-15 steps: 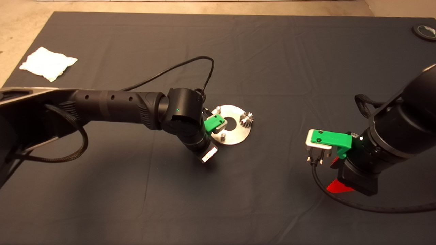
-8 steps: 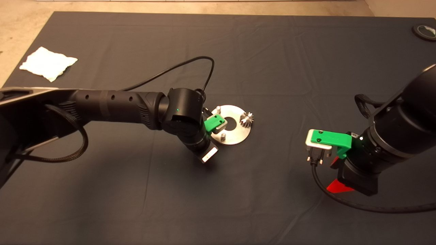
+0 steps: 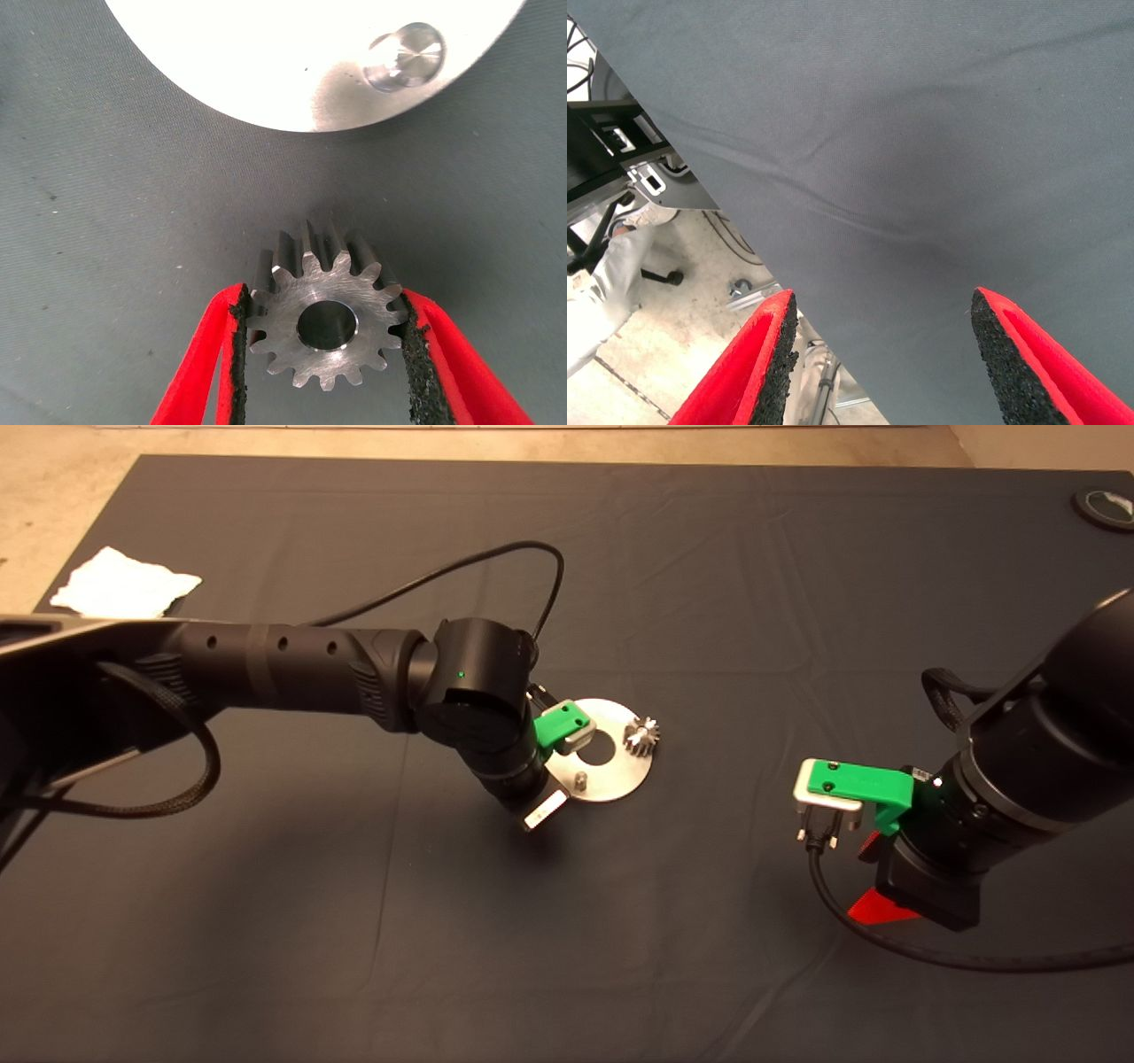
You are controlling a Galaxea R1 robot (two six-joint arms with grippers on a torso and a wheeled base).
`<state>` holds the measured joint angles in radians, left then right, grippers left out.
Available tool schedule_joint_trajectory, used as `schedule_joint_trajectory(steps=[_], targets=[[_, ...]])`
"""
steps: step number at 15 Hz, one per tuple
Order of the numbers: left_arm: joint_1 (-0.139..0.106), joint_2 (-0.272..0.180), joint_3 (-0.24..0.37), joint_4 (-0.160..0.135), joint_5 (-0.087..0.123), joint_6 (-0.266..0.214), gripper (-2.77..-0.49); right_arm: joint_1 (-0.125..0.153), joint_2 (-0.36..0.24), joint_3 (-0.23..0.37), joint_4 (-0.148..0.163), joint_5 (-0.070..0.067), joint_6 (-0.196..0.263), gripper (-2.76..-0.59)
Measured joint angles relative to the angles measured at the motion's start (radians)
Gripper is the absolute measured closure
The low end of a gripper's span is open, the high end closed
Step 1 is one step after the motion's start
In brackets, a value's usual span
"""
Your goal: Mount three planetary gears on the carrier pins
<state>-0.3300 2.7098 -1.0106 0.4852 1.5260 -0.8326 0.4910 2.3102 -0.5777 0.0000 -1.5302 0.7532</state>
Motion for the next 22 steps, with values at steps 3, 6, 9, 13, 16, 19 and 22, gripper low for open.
schedule_joint_trajectory(steps=[3, 6, 9, 13, 16, 19, 22], targets=[[-0.029, 0.0, 0.0, -0.023, 0.0, 0.01, -0.93, 0.0, 0.0, -0.006, 0.0, 0.0, 0.0, -1.44], [-0.044, 0.006, 0.0, -0.03, 0.001, 0.013, -0.93, 0.0, 0.0, -0.009, 0.0, 0.001, -0.001, -1.44], [-0.053, 0.026, -0.016, -0.041, 0.0, 0.015, -0.93, 0.001, 0.0, -0.011, 0.0, 0.0, -0.001, -1.44], [-0.078, 0.061, -0.036, -0.041, 0.0, 0.01, -0.93, 0.003, 0.0, -0.012, 0.0, 0.0, -0.004, -1.44], [-0.078, 0.081, -0.051, -0.042, 0.0, 0.007, -0.93, 0.006, 0.0, -0.013, 0.0, 0.0, -0.004, -1.44], [-0.084, 0.096, -0.061, -0.043, 0.001, 0.003, -0.93, 0.011, 0.003, -0.013, 0.0, 0.0, -0.004, -1.44], [-0.092, 0.112, -0.067, -0.044, 0.0, -0.009, -0.93, 0.012, 0.016, -0.016, 0.0, 0.0, -0.005, -1.44]])
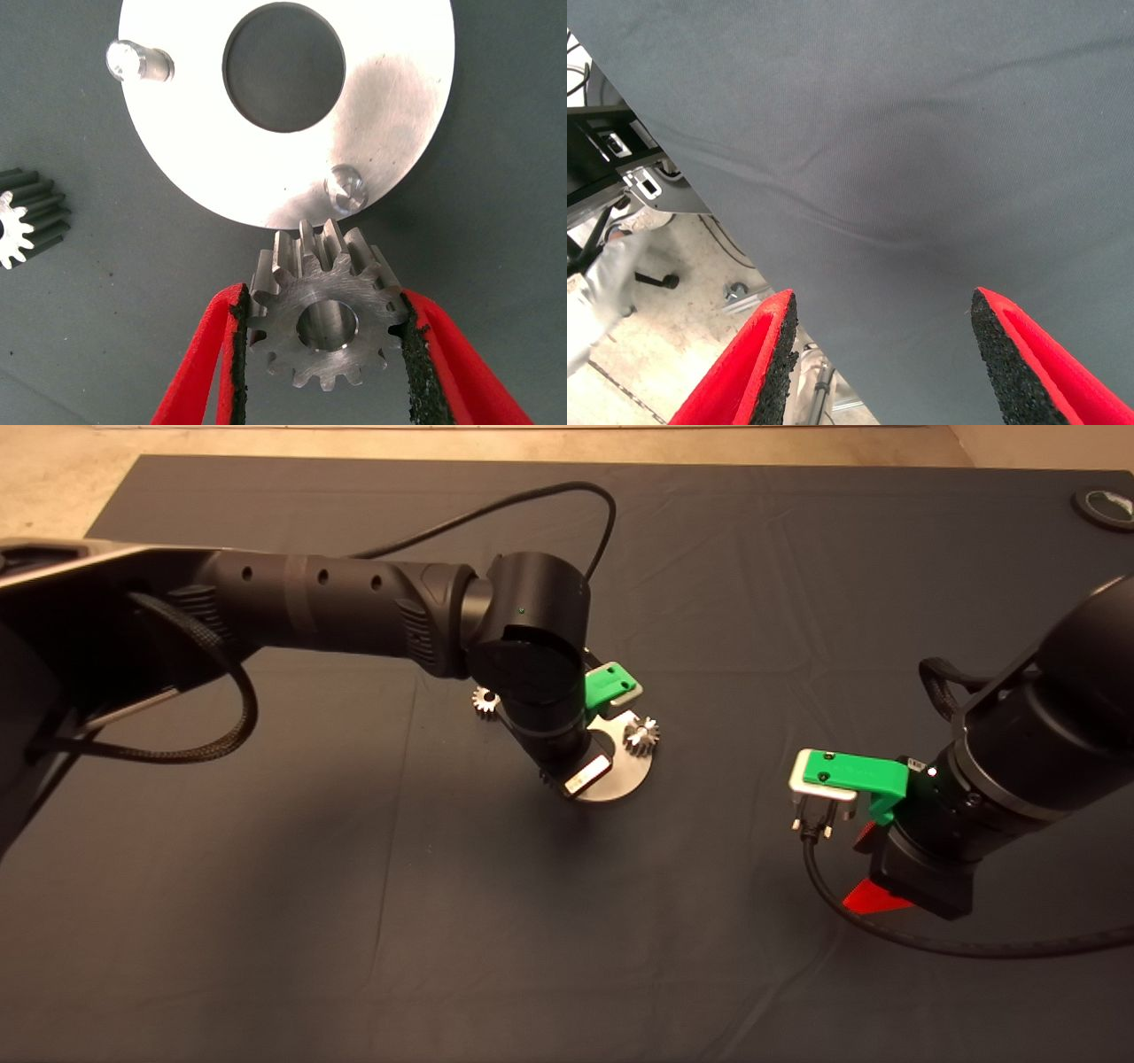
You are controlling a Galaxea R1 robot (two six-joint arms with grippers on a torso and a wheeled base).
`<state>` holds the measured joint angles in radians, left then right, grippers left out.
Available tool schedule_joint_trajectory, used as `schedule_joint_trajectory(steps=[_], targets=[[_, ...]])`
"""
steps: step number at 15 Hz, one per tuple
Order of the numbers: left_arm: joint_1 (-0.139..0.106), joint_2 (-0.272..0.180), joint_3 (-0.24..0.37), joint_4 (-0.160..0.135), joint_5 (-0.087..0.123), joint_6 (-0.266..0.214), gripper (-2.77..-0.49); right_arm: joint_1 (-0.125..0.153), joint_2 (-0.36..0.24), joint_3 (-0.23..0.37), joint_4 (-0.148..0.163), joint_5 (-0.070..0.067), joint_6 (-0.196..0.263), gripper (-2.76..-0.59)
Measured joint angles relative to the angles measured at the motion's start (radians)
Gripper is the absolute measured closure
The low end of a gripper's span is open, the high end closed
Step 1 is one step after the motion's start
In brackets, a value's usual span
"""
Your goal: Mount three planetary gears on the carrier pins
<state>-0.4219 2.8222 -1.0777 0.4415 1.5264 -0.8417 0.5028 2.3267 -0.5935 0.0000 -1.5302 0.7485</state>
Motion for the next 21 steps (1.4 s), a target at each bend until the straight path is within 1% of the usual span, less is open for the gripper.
schedule_joint_trajectory(steps=[3, 6, 8, 11, 14, 17, 19, 21], targets=[[0.0, 0.013, -0.013, 0.0, 0.0, -0.004, -0.93, 0.017, 0.007, -0.004, 0.0, 0.0, 0.0, -1.44], [0.0, 0.027, -0.018, -0.001, 0.0, -0.007, -0.93, 0.023, 0.015, -0.006, 0.0, 0.0, 0.0, -1.44], [0.0, 0.03, -0.019, 0.0, 0.0, -0.008, -0.93, 0.035, 0.015, -0.006, 0.0, -0.001, 0.0, -1.44], [0.0, 0.032, -0.021, 0.0, 0.0, -0.015, -0.93, 0.036, 0.015, -0.008, 0.0, 0.0, -0.001, -1.44], [0.0, 0.043, -0.027, 0.0, 0.0, -0.018, -0.93, 0.044, 0.015, -0.008, 0.0, 0.0, -0.003, -1.44], [0.0, 0.062, -0.058, 0.0, 0.0, -0.019, -0.93, 0.058, 0.014, -0.008, 0.0, 0.0, -0.004, -1.44], [0.0, 0.071, -0.081, 0.0, 0.0, -0.019, -0.93, 0.063, 0.014, -0.008, 0.0, 0.0, -0.004, -1.44], [0.0, 0.073, -0.09, 0.001, 0.0, -0.018, -0.93, 0.064, 0.011, -0.008, 0.0, -0.001, -0.004, -1.44]])
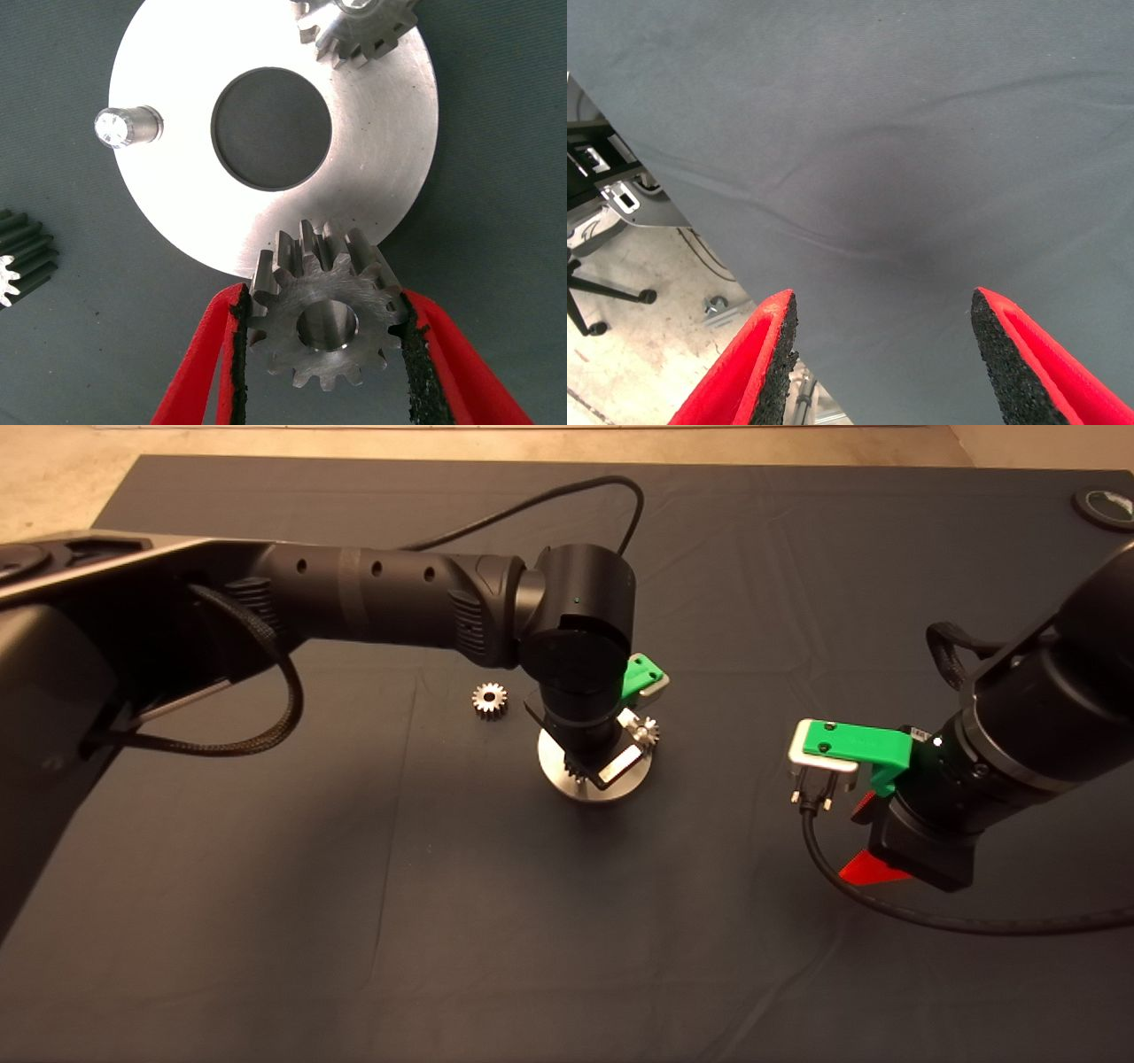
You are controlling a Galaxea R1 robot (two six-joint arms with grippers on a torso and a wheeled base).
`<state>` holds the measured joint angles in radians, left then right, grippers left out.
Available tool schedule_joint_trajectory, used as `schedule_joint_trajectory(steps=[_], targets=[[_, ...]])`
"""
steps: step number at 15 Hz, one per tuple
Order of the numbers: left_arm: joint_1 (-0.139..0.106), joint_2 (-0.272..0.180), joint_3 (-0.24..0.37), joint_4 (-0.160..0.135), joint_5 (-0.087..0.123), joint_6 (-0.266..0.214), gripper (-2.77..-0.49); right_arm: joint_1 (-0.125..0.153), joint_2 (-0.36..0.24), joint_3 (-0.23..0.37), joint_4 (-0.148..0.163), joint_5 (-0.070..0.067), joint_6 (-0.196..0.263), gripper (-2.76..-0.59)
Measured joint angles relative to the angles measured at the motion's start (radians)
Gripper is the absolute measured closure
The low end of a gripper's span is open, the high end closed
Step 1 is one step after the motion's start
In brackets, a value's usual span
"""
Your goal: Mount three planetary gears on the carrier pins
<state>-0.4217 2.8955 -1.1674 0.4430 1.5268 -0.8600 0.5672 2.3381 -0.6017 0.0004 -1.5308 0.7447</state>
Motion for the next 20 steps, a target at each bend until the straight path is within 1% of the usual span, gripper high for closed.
schedule_joint_trajectory(steps=[3, 7, 10, 13, 14, 16, 19, 20], targets=[[0.001, 0.005, -0.007, 0.001, 0.0, 0.001, -0.93, 0.012, 0.0, 0.0, 0.0, 0.001, 0.0, -1.44], [0.004, 0.008, -0.006, 0.001, 0.0, 0.001, -0.93, 0.013, -0.003, 0.0, 0.0, 0.0, 0.0, -1.44], [0.024, 0.008, -0.006, 0.001, -0.001, 0.001, -0.93, 0.02, -0.006, 0.0, 0.0, 0.001, 0.0, -1.44], [0.048, 0.008, -0.006, 0.001, -0.001, 0.001, -0.93, 0.021, -0.006, 0.0, 0.0, 0.001, 0.0, -1.44], [0.051, 0.008, -0.006, 0.001, 0.0, 0.001, -0.93, 0.021, -0.006, 0.0, 0.0, 0.001, 0.0, -1.44], [0.05, 0.008, -0.006, 0.009, 0.0, 0.001, -0.93, 0.021, -0.006, 0.0, 0.0, 0.0, 0.0, -1.44], [0.05, 0.008, -0.008, 0.032, -0.001, 0.001, -0.93, 0.021, -0.006, 0.0, 0.0, 0.001, 0.0, -1.44], [0.05, 0.008, -0.009, 0.033, -0.001, 0.001, -0.93, 0.021, -0.006, 0.0, 0.0, 0.001, 0.0, -1.44]])
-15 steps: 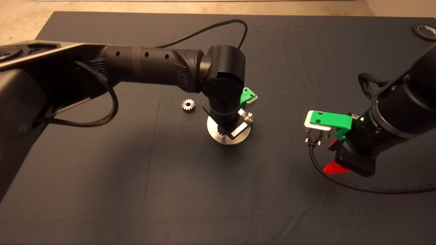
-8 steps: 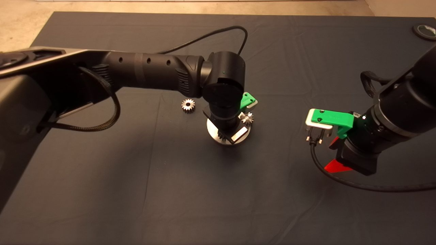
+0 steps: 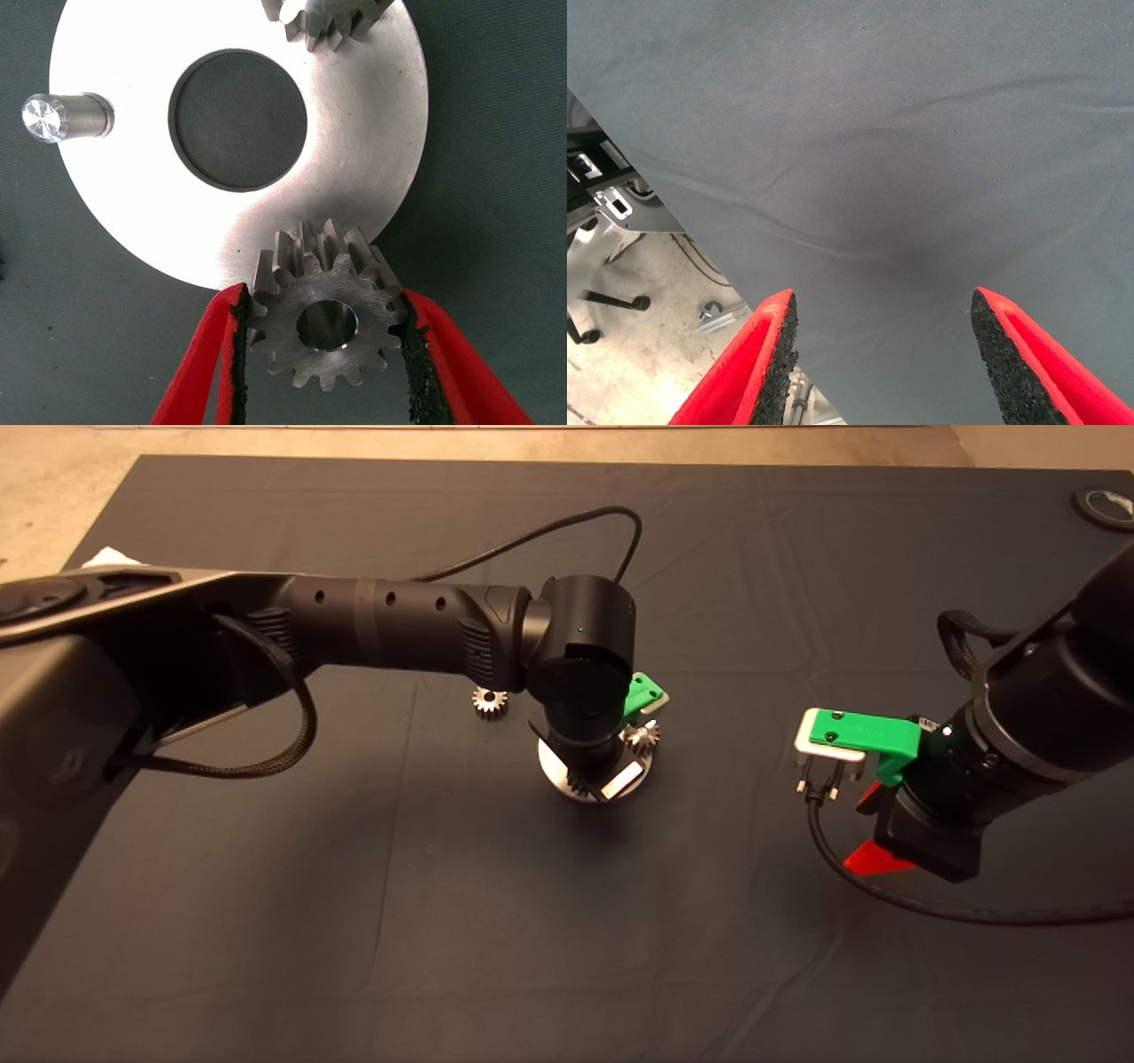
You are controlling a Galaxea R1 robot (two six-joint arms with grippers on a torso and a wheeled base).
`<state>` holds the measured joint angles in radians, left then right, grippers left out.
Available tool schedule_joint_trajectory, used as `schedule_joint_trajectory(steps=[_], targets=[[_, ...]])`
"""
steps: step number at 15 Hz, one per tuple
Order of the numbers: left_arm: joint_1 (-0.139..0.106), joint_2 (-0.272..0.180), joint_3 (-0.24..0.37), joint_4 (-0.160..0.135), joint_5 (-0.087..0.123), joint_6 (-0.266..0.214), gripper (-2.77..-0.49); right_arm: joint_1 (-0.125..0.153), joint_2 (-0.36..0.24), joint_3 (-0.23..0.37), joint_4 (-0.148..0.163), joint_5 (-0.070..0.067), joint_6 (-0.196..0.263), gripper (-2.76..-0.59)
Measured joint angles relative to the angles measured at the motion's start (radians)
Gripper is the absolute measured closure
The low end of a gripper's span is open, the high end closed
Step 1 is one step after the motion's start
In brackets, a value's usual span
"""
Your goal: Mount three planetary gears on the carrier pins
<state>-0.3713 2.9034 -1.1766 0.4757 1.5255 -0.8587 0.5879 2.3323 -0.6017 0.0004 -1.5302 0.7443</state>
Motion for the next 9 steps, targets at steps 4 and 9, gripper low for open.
schedule_joint_trajectory(steps=[4, 9], targets=[[0.0, 0.0, -0.012, 0.003, 0.0, 0.008, -0.93, 0.0, 0.0, 0.0, 0.0, 0.0, 0.0, -1.44], [0.003, 0.0, -0.016, 0.011, 0.0, 0.01, -0.93, 0.0, 0.0, 0.0, 0.0, 0.0, 0.0, -1.44]])
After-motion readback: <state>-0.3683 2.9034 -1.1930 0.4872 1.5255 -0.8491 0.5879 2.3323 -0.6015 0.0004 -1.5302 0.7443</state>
